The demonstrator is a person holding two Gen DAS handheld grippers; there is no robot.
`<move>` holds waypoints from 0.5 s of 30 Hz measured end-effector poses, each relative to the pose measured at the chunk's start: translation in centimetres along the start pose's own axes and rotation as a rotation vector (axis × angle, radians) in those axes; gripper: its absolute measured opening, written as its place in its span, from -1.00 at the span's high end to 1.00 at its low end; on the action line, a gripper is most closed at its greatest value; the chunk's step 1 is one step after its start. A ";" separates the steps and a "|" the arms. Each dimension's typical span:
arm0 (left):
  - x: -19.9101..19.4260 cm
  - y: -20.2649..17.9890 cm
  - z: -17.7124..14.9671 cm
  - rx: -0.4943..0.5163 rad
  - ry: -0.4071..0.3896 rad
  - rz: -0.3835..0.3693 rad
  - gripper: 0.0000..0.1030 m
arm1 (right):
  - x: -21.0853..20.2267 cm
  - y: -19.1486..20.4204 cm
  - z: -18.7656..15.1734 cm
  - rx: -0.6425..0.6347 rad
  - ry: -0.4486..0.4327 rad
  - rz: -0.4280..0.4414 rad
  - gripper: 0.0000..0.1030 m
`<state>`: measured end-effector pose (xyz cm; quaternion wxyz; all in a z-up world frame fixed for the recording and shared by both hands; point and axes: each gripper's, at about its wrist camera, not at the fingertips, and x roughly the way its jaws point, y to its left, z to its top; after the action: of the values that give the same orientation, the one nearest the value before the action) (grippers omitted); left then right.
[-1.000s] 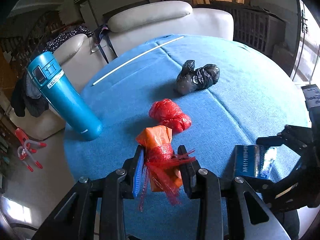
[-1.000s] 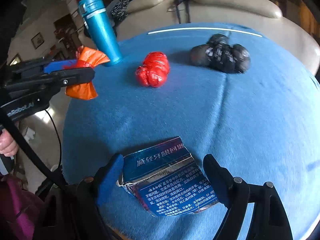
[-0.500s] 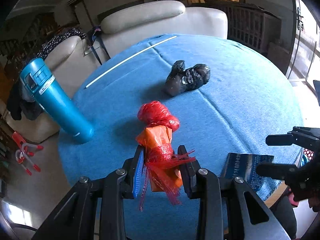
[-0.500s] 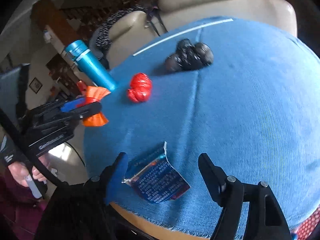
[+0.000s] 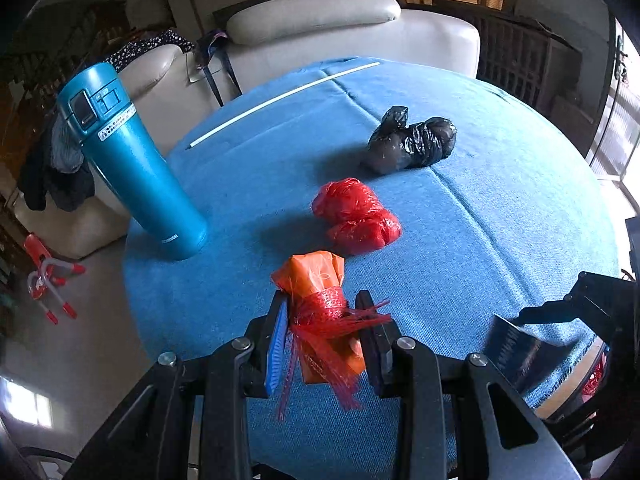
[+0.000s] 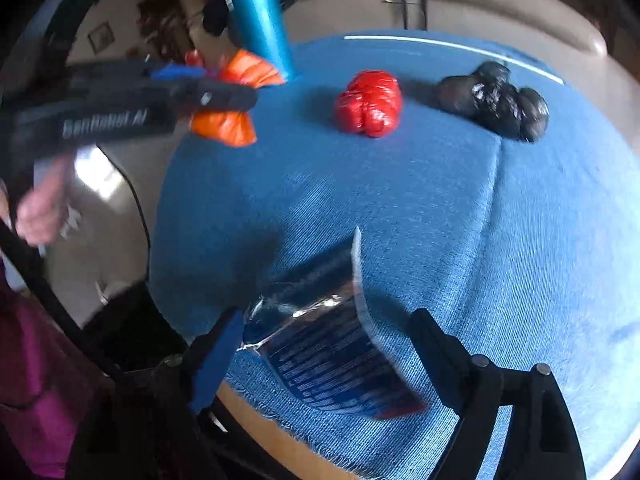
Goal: Collect trash
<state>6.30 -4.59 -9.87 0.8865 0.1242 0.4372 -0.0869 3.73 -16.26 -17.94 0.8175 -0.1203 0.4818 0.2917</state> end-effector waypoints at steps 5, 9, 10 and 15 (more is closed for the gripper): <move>-0.1 -0.5 -0.1 0.012 0.000 -0.007 0.31 | 0.1 0.6 -0.5 0.022 -0.057 -0.067 -0.48; -0.7 -1.3 -0.1 0.030 -0.009 -0.012 0.31 | -0.9 -0.8 -1.1 0.129 -0.103 -0.045 0.50; -0.8 -1.7 -0.1 0.039 -0.011 -0.015 0.31 | -1.3 -1.4 -1.7 0.172 -0.128 -0.028 0.52; -1.3 -3.6 0.5 0.082 -0.012 -0.052 0.31 | -4.3 -4.7 -3.4 0.342 -0.231 0.017 0.52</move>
<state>4.90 -8.12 -9.06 0.8807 0.1484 0.4309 -0.1287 2.53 -23.17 -16.36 0.8733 0.0586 0.4284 0.2244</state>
